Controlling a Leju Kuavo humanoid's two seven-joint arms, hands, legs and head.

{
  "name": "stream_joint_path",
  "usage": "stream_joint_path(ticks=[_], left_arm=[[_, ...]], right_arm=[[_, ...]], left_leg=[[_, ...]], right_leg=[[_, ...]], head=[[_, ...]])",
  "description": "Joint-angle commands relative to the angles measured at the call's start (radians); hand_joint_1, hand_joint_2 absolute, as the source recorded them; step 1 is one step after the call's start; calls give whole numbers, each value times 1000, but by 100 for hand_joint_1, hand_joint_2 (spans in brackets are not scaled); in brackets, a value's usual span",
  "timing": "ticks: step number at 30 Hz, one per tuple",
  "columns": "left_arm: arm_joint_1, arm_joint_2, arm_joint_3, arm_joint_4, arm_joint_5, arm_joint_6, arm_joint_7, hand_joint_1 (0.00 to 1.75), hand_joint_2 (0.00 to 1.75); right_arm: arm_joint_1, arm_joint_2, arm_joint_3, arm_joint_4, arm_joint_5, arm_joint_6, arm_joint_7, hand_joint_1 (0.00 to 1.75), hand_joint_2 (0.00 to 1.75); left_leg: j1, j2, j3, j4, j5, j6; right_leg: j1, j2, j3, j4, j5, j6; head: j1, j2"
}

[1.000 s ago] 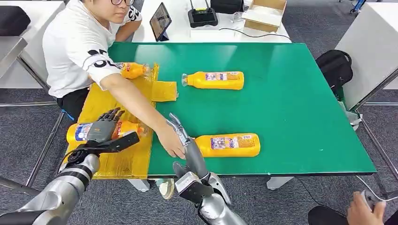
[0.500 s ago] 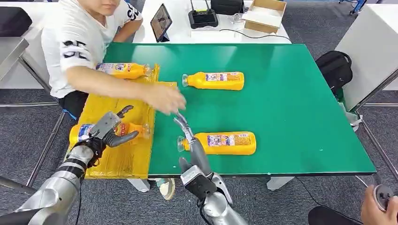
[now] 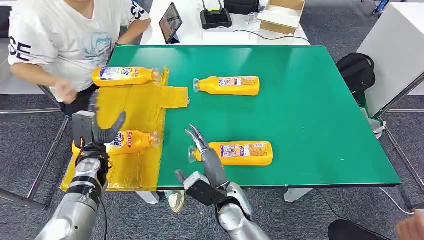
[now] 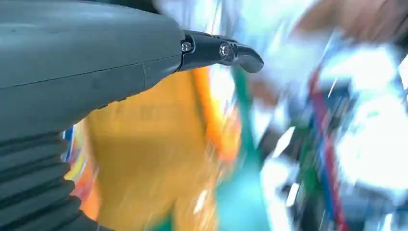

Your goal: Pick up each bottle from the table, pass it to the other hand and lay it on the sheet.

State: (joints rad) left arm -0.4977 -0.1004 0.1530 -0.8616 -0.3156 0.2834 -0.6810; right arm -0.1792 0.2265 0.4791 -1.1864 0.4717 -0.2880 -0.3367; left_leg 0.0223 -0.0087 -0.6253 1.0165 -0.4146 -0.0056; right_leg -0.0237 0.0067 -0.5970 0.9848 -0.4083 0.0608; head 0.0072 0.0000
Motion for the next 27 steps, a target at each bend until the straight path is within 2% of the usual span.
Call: stream_joint_path(ticks=[1,2,8,12,14,15,22,27], left_arm=[[146,-32,-47,-301,-2,108,-17,0,175],[151,-29,-55,-285,-22,105,-17,0,175],[156,-32,-59,-283,-14,102,-17,0,175],[196,-56,-63,-279,-14,63,-17,0,175],[207,-61,-65,-281,-16,66,-16,0,175],[215,-67,-63,-268,-16,59,-17,0,175],[215,-75,-77,-222,-16,24,-16,0,175],[219,-78,-85,-214,-9,4,0,0,175]], right_arm=[[-98,-137,-73,-10,116,-15,92,0,175],[-110,-160,-71,-16,153,6,137,0,175],[-112,-167,-74,-13,161,18,148,0,175],[-145,-234,-74,3,202,118,252,0,175],[-144,-242,-85,11,198,127,257,0,175],[-146,-256,-80,40,208,166,281,0,175],[-168,-275,-75,167,193,235,298,0,175],[-164,-296,-85,189,185,241,312,0,175]], left_leg=[[0,0,2,0,-1,2],[0,0,1,0,-1,2],[0,0,1,0,-1,1],[-1,-1,1,-1,0,2],[-1,-1,2,0,-1,2],[-1,-1,1,0,0,2],[-1,-1,3,-1,-1,2],[-1,-1,1,-1,-1,1]], right_leg=[[0,-1,2,-1,-1,-2],[0,-1,2,-1,-1,-2],[1,-1,1,0,0,-2],[-1,-2,2,-1,-1,-1],[0,-1,3,-1,-1,-1],[0,-1,1,-1,0,-1],[0,-2,4,-2,-1,-2],[0,-2,2,-1,0,-1]], head=[[0,0],[0,0],[0,0],[-1,0],[-1,0],[0,0],[-1,0],[-1,0]])
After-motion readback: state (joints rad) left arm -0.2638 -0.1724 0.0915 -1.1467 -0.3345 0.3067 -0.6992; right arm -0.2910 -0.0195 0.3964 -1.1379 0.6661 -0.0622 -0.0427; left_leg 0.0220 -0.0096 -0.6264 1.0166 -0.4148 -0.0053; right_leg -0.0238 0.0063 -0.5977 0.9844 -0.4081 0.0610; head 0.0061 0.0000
